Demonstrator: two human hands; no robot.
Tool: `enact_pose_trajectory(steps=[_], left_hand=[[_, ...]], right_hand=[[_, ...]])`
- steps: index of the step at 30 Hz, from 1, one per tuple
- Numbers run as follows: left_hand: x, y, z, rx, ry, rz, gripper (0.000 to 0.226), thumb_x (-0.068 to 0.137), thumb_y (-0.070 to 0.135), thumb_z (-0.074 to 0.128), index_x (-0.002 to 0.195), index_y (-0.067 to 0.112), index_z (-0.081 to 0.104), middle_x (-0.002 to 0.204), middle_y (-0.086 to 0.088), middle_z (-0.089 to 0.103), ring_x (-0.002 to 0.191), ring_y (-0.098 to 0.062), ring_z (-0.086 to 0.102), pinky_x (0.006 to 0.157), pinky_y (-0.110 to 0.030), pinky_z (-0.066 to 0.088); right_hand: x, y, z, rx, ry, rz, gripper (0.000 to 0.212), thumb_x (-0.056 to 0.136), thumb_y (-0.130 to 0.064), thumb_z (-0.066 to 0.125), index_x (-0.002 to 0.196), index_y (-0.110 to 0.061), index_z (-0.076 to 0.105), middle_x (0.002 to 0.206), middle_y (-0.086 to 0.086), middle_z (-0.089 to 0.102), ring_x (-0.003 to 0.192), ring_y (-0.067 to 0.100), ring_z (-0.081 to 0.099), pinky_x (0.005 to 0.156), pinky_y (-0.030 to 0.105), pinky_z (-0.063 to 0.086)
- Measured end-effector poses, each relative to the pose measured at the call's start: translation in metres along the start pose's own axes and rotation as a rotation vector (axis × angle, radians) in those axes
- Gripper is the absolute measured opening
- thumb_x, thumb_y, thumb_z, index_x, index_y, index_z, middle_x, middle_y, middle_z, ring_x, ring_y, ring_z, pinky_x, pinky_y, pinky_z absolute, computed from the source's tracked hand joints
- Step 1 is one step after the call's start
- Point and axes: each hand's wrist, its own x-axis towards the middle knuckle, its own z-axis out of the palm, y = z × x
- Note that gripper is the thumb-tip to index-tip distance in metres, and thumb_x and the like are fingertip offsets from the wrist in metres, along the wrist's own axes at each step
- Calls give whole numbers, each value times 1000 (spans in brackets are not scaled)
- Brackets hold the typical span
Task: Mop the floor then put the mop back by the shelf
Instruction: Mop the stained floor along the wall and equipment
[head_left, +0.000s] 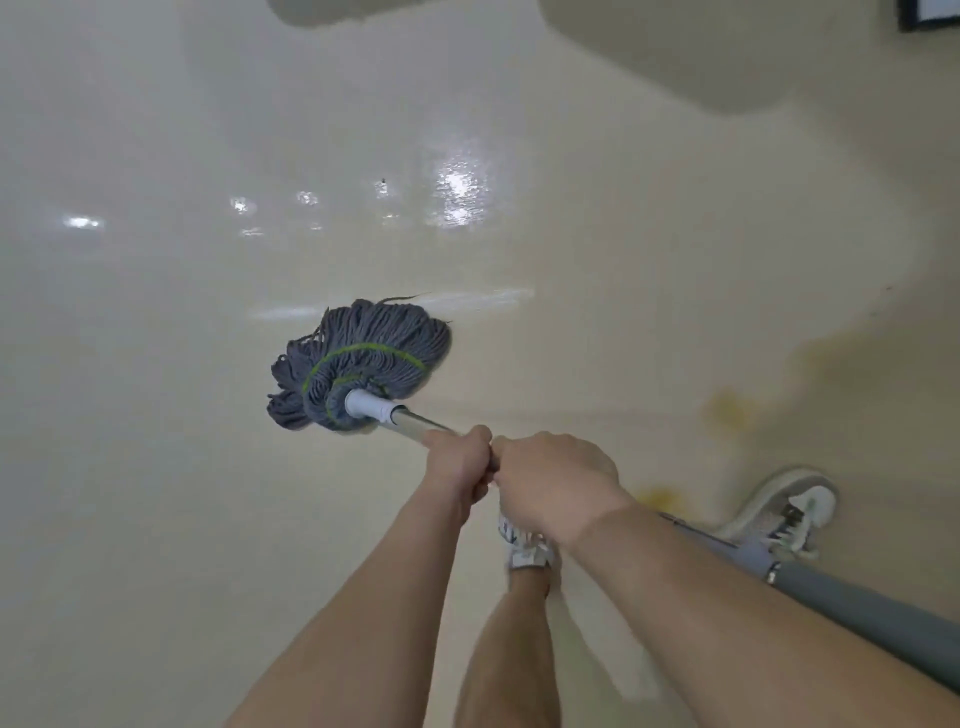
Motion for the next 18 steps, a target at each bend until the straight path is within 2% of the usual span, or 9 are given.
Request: enact_pose_trajectory(steps=[1,2,4,6,7,9,12,15,18], left_hand=[[7,-2,-24,-22,15,-1,8,87,13,49,82,7,47,48,-4,50,47,-18,39,48,-23,29],[15,-5,-47,-37,38,0,18,87,16,49,71,8,48,41,-1,49,45,-18,37,46,-21,28],[28,-12,-89,-34,100,12,30,85,27,51,60,10,50,42,-2,52,43,-21,40,44,-19,30],[37,-19,-123,-15,163,31,35,77,41,51,78,7,60,68,-13,66,58,-30,61,51,-30,50],[42,-24,-137,2,200,40,46,74,45,49,92,5,62,86,-17,71,77,-35,68,66,-41,57],[49,-32,-160,35,267,81,54,78,44,45,108,2,61,107,-22,69,101,-41,65,89,-49,55],[49,-43,-186,72,310,136,46,90,36,42,107,-1,62,107,-23,68,102,-40,62,91,-46,51],[42,-57,-190,74,308,125,42,91,33,43,106,-2,62,106,-20,69,103,-39,62,85,-39,50],[22,-66,-158,128,306,132,37,88,29,52,109,0,61,108,-17,68,104,-37,62,76,-34,44]], right_hand=[[8,-23,2,-35,-9,-11,35,95,-18,46,128,-24,53,124,5,60,114,28,58,73,33,39],[15,-44,4,-68,-14,-23,34,95,-18,46,128,-24,53,124,5,60,114,28,58,73,33,38],[26,-84,11,-127,-12,-56,31,97,-20,45,127,-22,52,123,5,60,113,27,58,72,33,37],[35,-121,18,-175,-19,-77,30,97,-19,45,126,-22,52,122,5,60,112,27,58,71,33,38],[40,-137,21,-197,-26,-81,32,96,-17,45,127,-22,53,123,6,60,113,28,58,71,33,39],[49,-169,28,-244,-28,-91,41,93,-13,47,133,-23,52,128,6,59,117,29,57,74,34,39],[55,-201,43,-325,-8,-120,50,90,-8,47,136,-24,50,129,6,59,117,29,57,74,34,39],[53,-198,60,-308,-27,-120,45,89,-11,44,130,-26,55,117,5,63,98,29,61,71,33,41],[39,-157,68,-136,-64,-88,38,97,-28,38,131,-32,54,86,0,61,65,20,53,61,26,43]])
